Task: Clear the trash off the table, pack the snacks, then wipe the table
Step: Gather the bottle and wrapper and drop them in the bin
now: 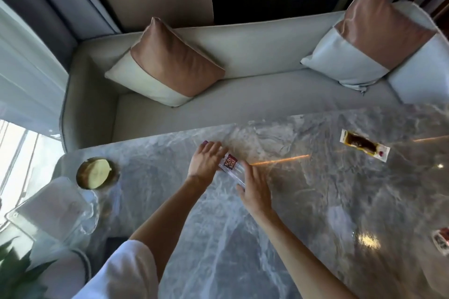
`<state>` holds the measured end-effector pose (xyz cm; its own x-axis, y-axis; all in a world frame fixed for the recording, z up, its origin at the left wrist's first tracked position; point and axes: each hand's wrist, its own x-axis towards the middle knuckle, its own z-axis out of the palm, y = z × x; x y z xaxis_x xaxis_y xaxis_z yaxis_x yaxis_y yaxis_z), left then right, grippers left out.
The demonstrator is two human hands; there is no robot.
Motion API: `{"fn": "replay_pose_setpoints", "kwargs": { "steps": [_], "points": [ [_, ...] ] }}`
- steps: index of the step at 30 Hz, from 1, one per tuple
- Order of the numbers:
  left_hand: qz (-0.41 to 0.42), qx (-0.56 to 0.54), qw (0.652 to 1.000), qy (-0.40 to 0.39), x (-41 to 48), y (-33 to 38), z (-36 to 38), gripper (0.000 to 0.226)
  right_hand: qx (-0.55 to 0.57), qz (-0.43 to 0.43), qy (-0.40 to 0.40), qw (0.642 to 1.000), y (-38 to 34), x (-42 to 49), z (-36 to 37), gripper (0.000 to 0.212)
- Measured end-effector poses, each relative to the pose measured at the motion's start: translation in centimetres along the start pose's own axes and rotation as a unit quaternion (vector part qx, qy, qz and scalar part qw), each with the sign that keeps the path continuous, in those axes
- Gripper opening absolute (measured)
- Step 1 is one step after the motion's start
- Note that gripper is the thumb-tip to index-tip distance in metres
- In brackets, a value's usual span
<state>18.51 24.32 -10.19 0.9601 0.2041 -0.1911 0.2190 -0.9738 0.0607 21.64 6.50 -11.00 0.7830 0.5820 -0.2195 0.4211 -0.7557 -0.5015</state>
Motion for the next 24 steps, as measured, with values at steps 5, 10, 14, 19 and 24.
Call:
{"fn": "replay_pose_setpoints", "kwargs": {
  "steps": [5, 10, 14, 19, 24],
  "points": [
    [-0.081, -0.045, 0.994, -0.056, -6.4, 1.4, 0.2, 0.065, 0.041, -0.093, -0.092, 0.991, 2.0, -1.2, -1.7, 0.068],
    [-0.171, -0.293, 0.931, -0.133, -17.8, 5.2, 1.1, 0.060, 0.323, 0.030, -0.224, 0.919, 3.7, -8.7, -4.5, 0.057],
    [-0.237, -0.566, 0.784, -0.096, -25.7, 9.0, -1.3, 0.041, 0.433, 0.118, -0.179, 0.875, 3.3, -15.3, -6.9, 0.037],
    [-0.378, -0.708, 0.596, 0.028, -31.1, 12.1, -6.4, 0.061, 0.524, 0.139, -0.129, 0.830, 0.3, -22.1, -10.4, 0.042],
    [-0.415, -0.583, 0.688, 0.119, -35.5, 13.3, -10.5, 0.067, 0.536, 0.114, -0.065, 0.834, -3.7, -28.1, -12.5, 0.034]
  ]
}}
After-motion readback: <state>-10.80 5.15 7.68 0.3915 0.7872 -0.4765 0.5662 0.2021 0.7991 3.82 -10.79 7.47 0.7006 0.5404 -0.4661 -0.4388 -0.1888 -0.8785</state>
